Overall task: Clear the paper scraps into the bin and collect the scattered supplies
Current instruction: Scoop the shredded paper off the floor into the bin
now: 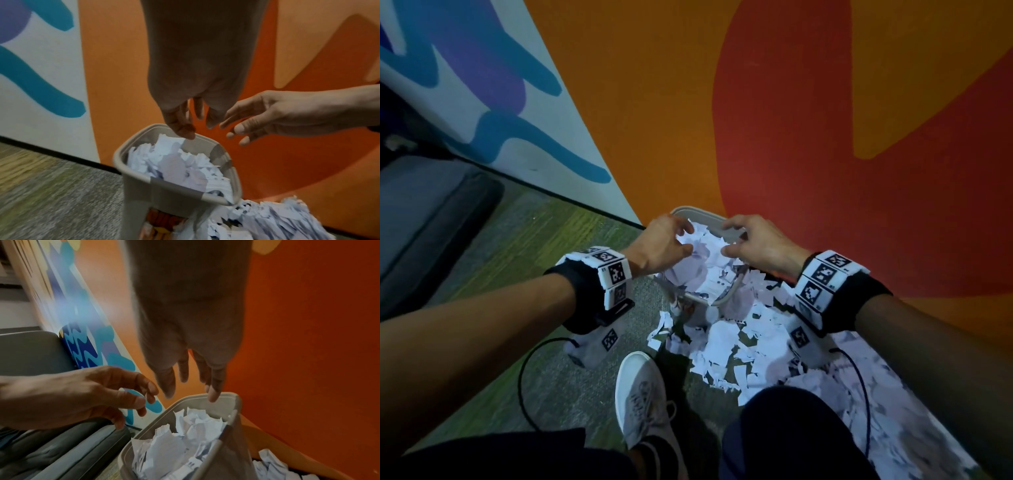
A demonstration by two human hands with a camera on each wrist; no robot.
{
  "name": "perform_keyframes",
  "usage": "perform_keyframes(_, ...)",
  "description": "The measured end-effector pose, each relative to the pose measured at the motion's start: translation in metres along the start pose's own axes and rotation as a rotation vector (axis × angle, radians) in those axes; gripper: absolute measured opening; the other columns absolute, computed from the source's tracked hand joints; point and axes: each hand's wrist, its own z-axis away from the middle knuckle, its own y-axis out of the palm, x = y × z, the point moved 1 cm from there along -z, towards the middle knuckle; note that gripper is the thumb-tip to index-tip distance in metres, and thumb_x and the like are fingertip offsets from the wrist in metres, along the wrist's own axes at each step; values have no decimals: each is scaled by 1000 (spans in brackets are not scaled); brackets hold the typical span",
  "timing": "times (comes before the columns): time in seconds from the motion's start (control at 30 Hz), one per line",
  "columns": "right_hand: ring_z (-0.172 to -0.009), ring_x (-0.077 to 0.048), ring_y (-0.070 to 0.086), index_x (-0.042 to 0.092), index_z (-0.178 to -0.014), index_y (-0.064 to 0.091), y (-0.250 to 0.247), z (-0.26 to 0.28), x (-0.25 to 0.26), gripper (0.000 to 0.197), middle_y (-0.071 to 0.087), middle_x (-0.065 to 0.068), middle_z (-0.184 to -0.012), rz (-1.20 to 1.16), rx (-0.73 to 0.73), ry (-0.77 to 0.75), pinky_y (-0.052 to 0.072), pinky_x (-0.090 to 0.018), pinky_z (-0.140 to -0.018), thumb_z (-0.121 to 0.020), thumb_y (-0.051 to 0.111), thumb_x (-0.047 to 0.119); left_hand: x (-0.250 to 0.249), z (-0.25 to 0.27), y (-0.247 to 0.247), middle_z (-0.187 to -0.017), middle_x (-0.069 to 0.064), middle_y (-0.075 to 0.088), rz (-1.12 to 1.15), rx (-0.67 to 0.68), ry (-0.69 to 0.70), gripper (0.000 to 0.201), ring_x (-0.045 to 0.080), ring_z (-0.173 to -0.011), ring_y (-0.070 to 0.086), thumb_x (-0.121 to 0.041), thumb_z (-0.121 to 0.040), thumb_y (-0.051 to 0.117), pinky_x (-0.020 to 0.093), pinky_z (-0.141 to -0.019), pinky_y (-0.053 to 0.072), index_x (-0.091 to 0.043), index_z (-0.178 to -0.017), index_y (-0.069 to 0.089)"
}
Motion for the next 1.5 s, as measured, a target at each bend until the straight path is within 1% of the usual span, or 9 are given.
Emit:
perform_keyframes(0.07, -77, -12, 64, 24, -130, 59, -8, 15, -10, 49, 62, 2, -102, 30, -9, -12, 43, -17, -57, -84, 76, 28, -18, 4, 8, -118, 7, 64, -19, 14, 94, 29, 18, -96, 65, -21, -93, 66, 32, -80, 57, -13, -121, 63)
perform_keyframes(0.2, -100, -12, 61, 24, -126, 62, -17, 48, -47, 44, 64, 5, -116, 25, 17, -12, 43, -23, -76, -84, 75, 28, -56, 14, 40, -103, 4, 68, 53, 190, 204, 18, 17, -83, 68, -16, -93, 64, 18, -65, 53, -10, -111, 65)
perform_keyframes(0.3, -91, -9, 58, 20, -131, 60, -15, 65, -90, 48, 64, 2, -119, 9, 43, 69, 43, -21, -68, -85, 75, 25, -73, 15, 82, -103, 6, 69, -6, 347, 243, 25, 18, -86, 66, -9, -91, 60, 19, -71, 51, -7, -115, 66)
perform_keyframes(0.67, -99, -20, 55, 18, -131, 55, 62, 54, -224, 54, 51, -14, -138, -102, 203, 305, 41, -26, -83, -82, 78, 24, -5, -7, 240, -141, 10, 55, 39, 411, -142, 52, 27, -121, 56, -23, -94, 64, 21, -86, 41, -12, -142, 48)
perform_keyframes(0.87, -148, -32, 20, 26, -154, 24, 132, 50, -249, 95, 14, -12, -161, 73, 370, 244, 32, -48, -114, -79, 79, 42, 68, 1, 292, -156, 14, 33, -164, 316, -255, 84, 33, -146, 27, -46, -83, 72, 44, -115, 28, -20, -152, 33)
perform_keyframes(0.97, -148, -38, 0, 34, -155, 8, 161, 47, -251, 109, -4, -9, -162, 267, 392, 190, 27, -56, -113, -73, 78, 55, 87, 5, 302, -165, 11, 5, -296, 360, -263, 103, 39, -151, 4, -62, -75, 70, 63, -112, 28, -35, -156, 13)
perform_keyframes(1.17, -146, -48, -15, 42, -152, -12, 198, 37, -253, 126, -27, -6, -160, 479, 449, 226, 22, -68, -112, -70, 83, 53, 90, 7, 314, -162, 1, -28, -436, 517, -241, 120, 43, -148, -18, -51, -77, 78, 80, -106, 12, -51, -150, -16)
perform_keyframes(1.4, -128, -36, 28, 30, -131, 39, 202, 28, -252, 75, 16, -5, -142, 538, 258, 211, 56, -46, -75, -72, 85, 21, 100, -3, 310, -152, 10, 12, -529, 398, -114, 73, 43, -135, 23, -43, -88, 68, 68, -100, 40, -41, -146, 24)
perform_keyframes(1.5, -129, -34, 32, 24, -127, 51, 197, 24, -255, 51, 27, -8, -140, 499, 262, 217, 50, -43, -90, -84, 62, -2, 93, -8, 302, -140, 18, 28, -413, 319, -35, 42, 39, -124, 33, -14, -96, 50, 53, -101, 42, -20, -138, 43)
